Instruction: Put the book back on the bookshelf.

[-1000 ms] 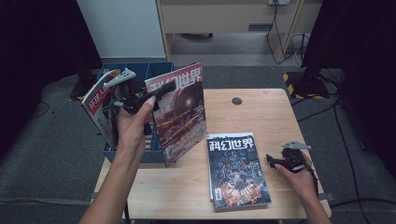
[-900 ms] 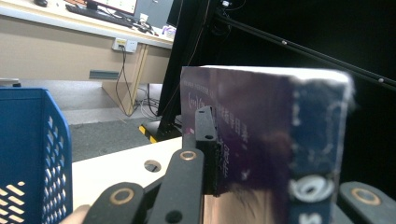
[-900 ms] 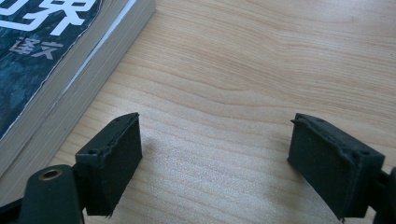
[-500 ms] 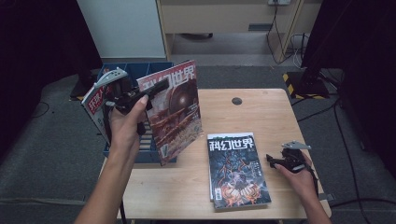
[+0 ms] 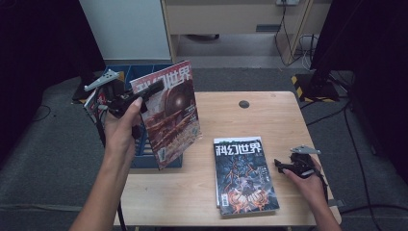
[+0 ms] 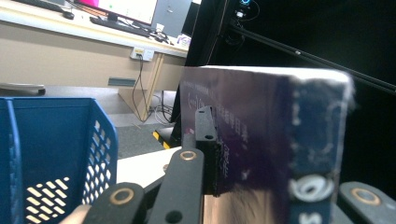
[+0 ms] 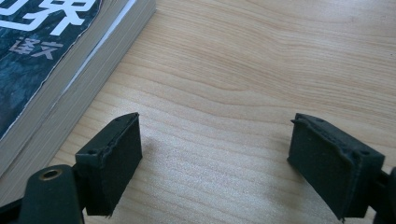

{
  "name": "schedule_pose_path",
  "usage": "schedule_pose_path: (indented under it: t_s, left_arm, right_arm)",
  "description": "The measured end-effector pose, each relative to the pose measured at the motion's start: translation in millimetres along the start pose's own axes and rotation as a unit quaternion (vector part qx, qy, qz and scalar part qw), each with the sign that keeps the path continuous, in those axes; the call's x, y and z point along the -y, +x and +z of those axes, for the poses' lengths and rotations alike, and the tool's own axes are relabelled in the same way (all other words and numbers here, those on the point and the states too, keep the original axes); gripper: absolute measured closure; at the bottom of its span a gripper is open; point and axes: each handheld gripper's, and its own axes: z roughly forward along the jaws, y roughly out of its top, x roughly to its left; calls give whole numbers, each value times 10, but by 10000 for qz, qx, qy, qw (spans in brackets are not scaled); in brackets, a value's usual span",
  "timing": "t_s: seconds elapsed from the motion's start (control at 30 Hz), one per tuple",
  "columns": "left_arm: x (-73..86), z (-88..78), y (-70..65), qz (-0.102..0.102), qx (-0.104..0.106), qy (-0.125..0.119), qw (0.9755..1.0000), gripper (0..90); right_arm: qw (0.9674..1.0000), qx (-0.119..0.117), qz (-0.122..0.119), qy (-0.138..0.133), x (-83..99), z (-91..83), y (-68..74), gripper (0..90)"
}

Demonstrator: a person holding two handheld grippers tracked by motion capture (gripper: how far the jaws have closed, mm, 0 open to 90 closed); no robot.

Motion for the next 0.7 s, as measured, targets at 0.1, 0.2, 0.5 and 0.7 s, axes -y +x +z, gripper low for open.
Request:
schedule_pose_path:
  t_s: [0.1, 0.2, 0.5, 0.7]
  left_arm:
    - [-9, -38, 21, -16, -41, -37, 10000, 836]
    - [-10, -57, 33, -31, -59, -73, 10000, 837]
    - [-28, -137, 94, -67, -167, -106, 9998, 836]
    - [-39, -184, 125, -51, -228, -134, 9996, 837]
  right_arm:
    - [10000, 0, 0, 0, 0, 0, 0, 172]
    - [10000, 0, 1, 0, 0, 0, 0, 172]
    - [10000, 1, 1, 0, 0, 0, 0, 172]
    - [10000, 0, 2, 0, 0, 0, 0, 171]
